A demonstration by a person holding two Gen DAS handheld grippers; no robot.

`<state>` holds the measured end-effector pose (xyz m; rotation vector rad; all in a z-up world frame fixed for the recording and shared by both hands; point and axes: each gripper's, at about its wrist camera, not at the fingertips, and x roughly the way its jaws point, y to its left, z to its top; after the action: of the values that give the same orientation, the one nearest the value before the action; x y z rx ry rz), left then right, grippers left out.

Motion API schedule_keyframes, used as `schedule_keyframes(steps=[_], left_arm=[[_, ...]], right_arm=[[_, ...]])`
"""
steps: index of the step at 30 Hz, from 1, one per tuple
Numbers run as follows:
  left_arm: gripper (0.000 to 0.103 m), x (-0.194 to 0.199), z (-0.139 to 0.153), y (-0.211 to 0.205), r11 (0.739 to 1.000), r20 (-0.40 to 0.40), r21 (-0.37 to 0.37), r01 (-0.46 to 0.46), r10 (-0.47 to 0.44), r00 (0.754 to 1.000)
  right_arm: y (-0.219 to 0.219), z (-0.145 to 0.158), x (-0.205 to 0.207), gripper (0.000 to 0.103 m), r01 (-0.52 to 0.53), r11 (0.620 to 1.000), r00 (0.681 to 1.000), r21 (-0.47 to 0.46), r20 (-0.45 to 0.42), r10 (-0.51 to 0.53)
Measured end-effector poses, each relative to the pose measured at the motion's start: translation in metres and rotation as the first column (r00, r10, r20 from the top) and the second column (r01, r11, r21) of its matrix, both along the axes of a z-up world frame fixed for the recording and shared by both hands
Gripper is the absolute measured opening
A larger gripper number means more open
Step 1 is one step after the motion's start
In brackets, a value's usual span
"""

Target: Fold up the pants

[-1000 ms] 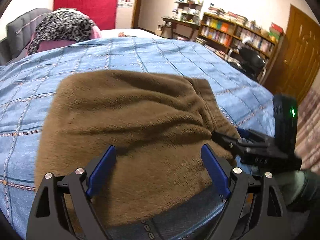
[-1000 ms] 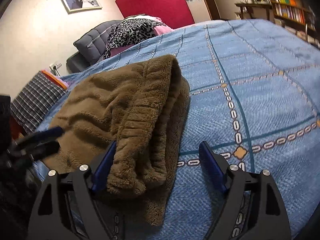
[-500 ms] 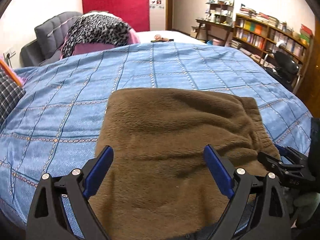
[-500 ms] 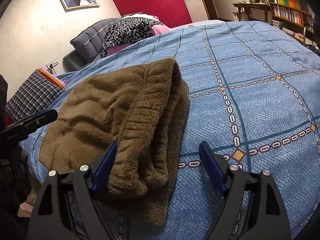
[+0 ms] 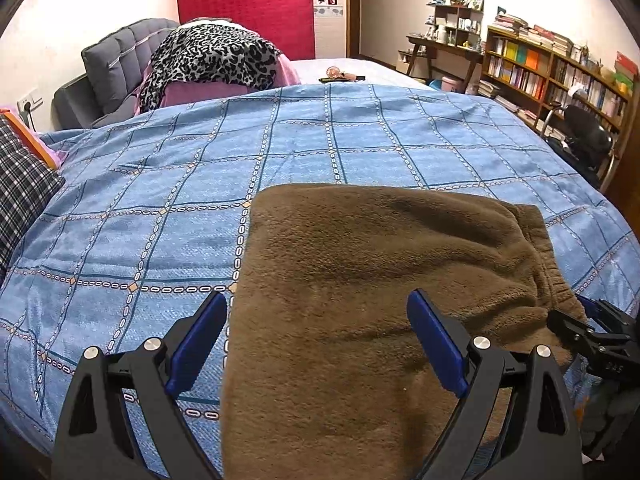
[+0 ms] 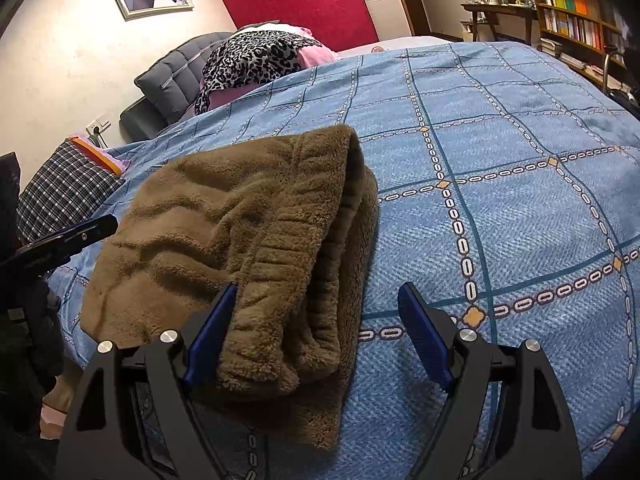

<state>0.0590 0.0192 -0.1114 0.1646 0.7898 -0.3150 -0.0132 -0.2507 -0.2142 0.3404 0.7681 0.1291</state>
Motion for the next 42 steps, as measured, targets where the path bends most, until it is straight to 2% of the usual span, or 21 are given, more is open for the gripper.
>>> schedule_keyframes(steps=[19, 25, 28, 31, 36, 42], left_arm=[[0.091, 0.014, -0.001, 0.011, 0.999, -0.025, 0.029, -0.017, 0.018, 1.000], [0.091, 0.020, -0.007, 0.013, 0.999, -0.039, 0.049, -0.015, 0.017, 0.999], [0.091, 0.025, -0.012, 0.015, 0.998, -0.057, 0.053, -0.019, 0.022, 0.998], [0.091, 0.032, -0.019, 0.021, 0.999, -0.108, 0.020, -0.026, 0.028, 0.994], [0.092, 0.042, -0.028, 0.031, 0.999, -0.181, -0.029, -0.038, 0.032, 0.983], [0.092, 0.046, -0.032, 0.031, 0.999, -0.201, -0.040, -0.020, 0.012, 0.980]], right_arm=[[-0.005, 0.025, 0.019, 0.083, 0.003, 0.996, 1.000, 0.085, 0.024, -0.005], [0.002, 0.020, 0.034, 0.083, -0.007, 0.997, 1.000, 0.080, 0.001, 0.007], [0.001, 0.010, 0.041, 0.083, 0.009, 0.997, 0.999, 0.079, -0.040, -0.005], [-0.006, -0.005, 0.046, 0.083, 0.024, 0.993, 0.995, 0.119, -0.096, -0.013], [-0.014, -0.014, 0.048, 0.085, 0.029, 0.981, 0.992, 0.193, -0.128, -0.004], [-0.017, -0.014, 0.050, 0.085, 0.030, 0.976, 0.991, 0.216, -0.137, 0.000]])
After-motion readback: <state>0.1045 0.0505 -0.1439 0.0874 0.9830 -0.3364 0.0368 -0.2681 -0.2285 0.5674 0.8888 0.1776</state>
